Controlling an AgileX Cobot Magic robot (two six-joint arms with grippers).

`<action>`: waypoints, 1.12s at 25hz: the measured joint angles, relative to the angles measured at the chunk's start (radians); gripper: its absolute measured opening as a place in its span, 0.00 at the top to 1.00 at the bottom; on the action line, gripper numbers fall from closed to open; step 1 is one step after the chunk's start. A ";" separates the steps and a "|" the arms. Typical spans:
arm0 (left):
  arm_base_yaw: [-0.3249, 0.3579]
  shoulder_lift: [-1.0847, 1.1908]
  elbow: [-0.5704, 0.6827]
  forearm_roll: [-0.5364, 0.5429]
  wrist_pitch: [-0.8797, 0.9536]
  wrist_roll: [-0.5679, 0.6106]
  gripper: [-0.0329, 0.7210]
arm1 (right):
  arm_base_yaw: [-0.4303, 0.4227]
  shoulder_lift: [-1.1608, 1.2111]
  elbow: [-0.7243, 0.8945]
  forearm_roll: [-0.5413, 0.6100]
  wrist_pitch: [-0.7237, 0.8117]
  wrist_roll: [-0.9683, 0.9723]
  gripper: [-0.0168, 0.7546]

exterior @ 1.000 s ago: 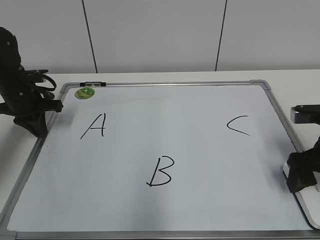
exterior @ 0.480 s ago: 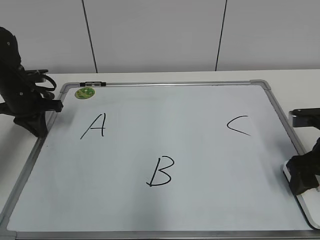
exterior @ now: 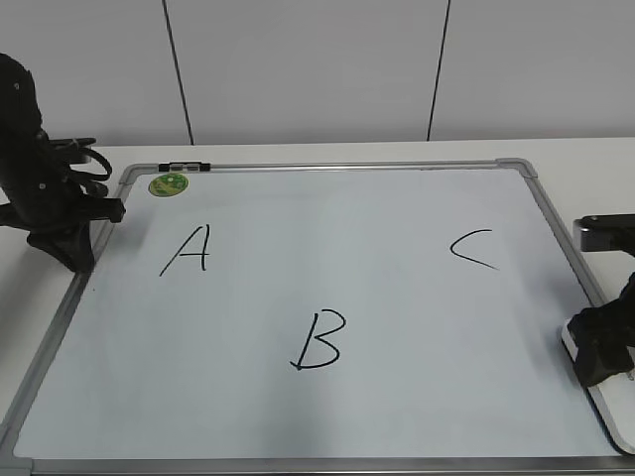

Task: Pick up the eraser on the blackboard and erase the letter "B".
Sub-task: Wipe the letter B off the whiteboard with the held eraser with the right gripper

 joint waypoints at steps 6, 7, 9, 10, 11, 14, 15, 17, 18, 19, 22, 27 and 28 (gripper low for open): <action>0.000 0.000 0.000 0.000 0.000 0.000 0.93 | 0.000 0.002 -0.009 0.022 0.010 0.000 0.29; 0.000 0.000 0.000 0.000 0.000 0.000 0.93 | 0.000 0.006 -0.020 0.034 0.023 0.000 0.29; 0.000 0.000 0.000 0.000 0.000 0.000 0.93 | 0.000 0.009 -0.063 0.070 0.064 -0.002 0.30; 0.000 0.000 0.000 0.000 0.000 0.000 0.93 | 0.006 0.009 -0.087 0.084 0.081 -0.009 0.30; 0.000 0.000 0.000 0.000 0.000 0.000 0.93 | 0.014 0.010 -0.120 0.092 0.104 -0.014 0.30; 0.000 0.000 0.000 -0.002 0.000 0.000 0.93 | 0.060 0.039 -0.226 0.094 0.178 -0.024 0.30; 0.000 0.000 0.000 -0.002 0.000 0.000 0.93 | 0.087 0.058 -0.264 0.089 0.202 -0.024 0.30; 0.000 0.000 0.000 -0.002 0.000 0.000 0.93 | 0.126 0.093 -0.326 0.077 0.239 -0.024 0.30; 0.000 0.000 0.000 -0.002 0.000 0.000 0.93 | 0.152 0.122 -0.370 0.072 0.257 -0.024 0.30; 0.000 0.000 0.000 -0.002 0.000 0.000 0.93 | 0.164 0.129 -0.380 0.072 0.264 -0.024 0.30; 0.000 0.000 0.000 -0.004 0.000 0.000 0.93 | 0.234 0.194 -0.474 0.066 0.291 -0.020 0.30; 0.000 0.000 0.000 -0.012 0.000 0.000 0.93 | 0.338 0.286 -0.593 0.021 0.335 0.020 0.30; 0.000 0.000 0.000 -0.013 0.000 0.000 0.93 | 0.360 0.305 -0.615 0.003 0.339 0.031 0.30</action>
